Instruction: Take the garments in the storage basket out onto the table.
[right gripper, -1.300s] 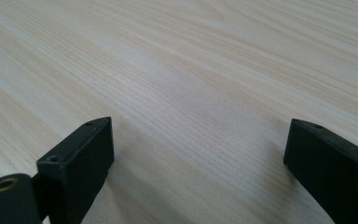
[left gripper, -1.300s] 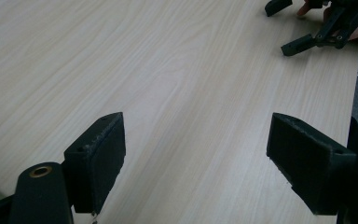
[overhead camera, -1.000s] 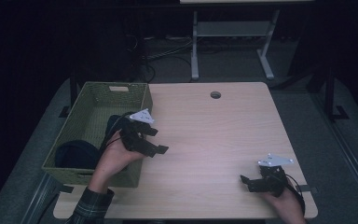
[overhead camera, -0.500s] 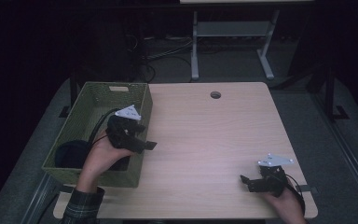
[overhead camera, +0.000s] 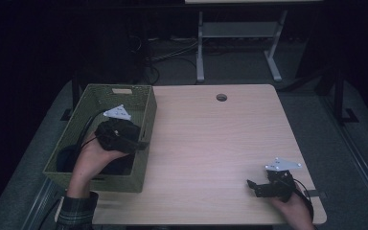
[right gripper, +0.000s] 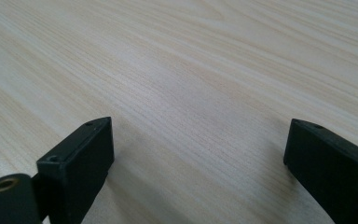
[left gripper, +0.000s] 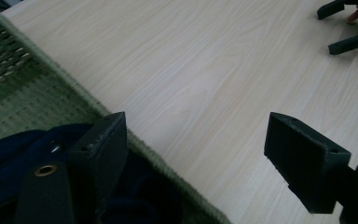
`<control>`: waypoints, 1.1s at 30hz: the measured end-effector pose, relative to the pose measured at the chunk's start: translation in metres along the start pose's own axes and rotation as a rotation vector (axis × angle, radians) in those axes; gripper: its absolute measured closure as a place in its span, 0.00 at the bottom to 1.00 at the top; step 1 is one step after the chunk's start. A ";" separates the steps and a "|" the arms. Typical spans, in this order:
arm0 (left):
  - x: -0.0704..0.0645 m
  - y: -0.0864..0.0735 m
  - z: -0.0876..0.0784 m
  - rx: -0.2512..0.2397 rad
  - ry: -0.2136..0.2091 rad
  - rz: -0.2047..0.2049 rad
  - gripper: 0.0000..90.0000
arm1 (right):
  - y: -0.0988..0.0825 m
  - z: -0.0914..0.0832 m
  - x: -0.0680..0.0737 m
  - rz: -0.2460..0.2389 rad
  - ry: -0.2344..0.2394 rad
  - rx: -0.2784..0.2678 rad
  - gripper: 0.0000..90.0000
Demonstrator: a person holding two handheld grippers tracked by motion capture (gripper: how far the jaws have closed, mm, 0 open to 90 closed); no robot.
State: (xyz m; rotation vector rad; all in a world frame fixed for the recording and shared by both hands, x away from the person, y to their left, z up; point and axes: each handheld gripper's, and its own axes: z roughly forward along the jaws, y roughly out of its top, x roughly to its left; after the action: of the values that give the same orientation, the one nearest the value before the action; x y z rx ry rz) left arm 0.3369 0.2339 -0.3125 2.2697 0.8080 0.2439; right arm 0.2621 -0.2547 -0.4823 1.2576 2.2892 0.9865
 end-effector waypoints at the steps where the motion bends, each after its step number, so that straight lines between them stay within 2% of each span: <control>1: 0.001 -0.001 -0.002 0.001 0.005 -0.005 0.24 | 0.000 0.000 0.000 0.000 0.000 0.000 0.09; 9: 0.009 -0.008 -0.012 0.016 0.042 -0.026 0.24 | 0.000 0.000 0.000 0.000 0.000 0.000 0.09; 22: 0.025 -0.022 -0.030 0.001 0.092 -0.077 0.24 | 0.000 0.000 0.000 -0.001 0.001 0.000 0.09; 26: 0.029 -0.026 -0.033 0.020 0.104 -0.080 0.24 | 0.000 0.000 0.000 0.001 0.002 0.000 0.09; 27: 0.032 -0.029 -0.035 0.028 0.121 -0.085 0.24 | 0.000 0.000 0.000 0.000 0.001 0.000 0.09; 33: 0.039 -0.037 -0.040 0.038 0.128 -0.108 0.23 | 0.000 0.000 0.000 -0.003 0.000 0.000 0.09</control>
State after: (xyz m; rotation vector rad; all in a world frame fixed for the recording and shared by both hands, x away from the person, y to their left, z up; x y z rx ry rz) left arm 0.3345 0.3006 -0.3101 2.2553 1.0057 0.3289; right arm 0.2623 -0.2549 -0.4824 1.2532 2.2901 0.9856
